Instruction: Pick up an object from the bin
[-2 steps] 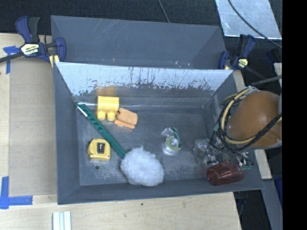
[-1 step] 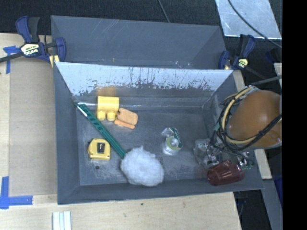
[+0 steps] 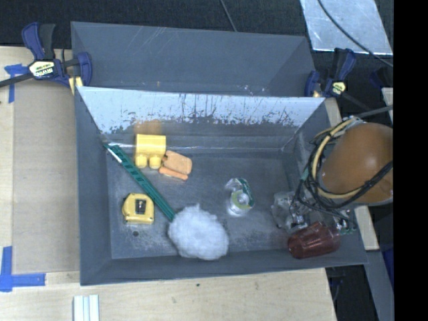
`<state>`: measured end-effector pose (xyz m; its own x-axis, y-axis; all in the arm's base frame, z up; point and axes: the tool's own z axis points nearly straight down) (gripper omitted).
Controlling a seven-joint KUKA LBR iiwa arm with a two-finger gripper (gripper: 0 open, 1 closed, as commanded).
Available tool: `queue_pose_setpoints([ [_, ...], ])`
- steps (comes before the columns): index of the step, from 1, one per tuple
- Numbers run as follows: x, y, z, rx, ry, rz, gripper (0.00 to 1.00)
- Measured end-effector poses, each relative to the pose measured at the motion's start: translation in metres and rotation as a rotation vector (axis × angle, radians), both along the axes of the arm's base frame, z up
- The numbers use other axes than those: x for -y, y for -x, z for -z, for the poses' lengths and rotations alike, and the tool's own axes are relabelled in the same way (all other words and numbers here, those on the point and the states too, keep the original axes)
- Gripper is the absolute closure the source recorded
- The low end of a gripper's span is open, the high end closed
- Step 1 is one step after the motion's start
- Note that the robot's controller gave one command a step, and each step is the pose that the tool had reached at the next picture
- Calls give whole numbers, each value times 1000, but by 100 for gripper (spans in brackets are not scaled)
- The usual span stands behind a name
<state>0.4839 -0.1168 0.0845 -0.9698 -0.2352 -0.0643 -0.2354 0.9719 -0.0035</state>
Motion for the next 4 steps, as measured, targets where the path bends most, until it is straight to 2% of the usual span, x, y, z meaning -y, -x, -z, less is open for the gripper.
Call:
queue_pose_setpoints([
  [4,0,-1,-40,5,1,-1,100],
])
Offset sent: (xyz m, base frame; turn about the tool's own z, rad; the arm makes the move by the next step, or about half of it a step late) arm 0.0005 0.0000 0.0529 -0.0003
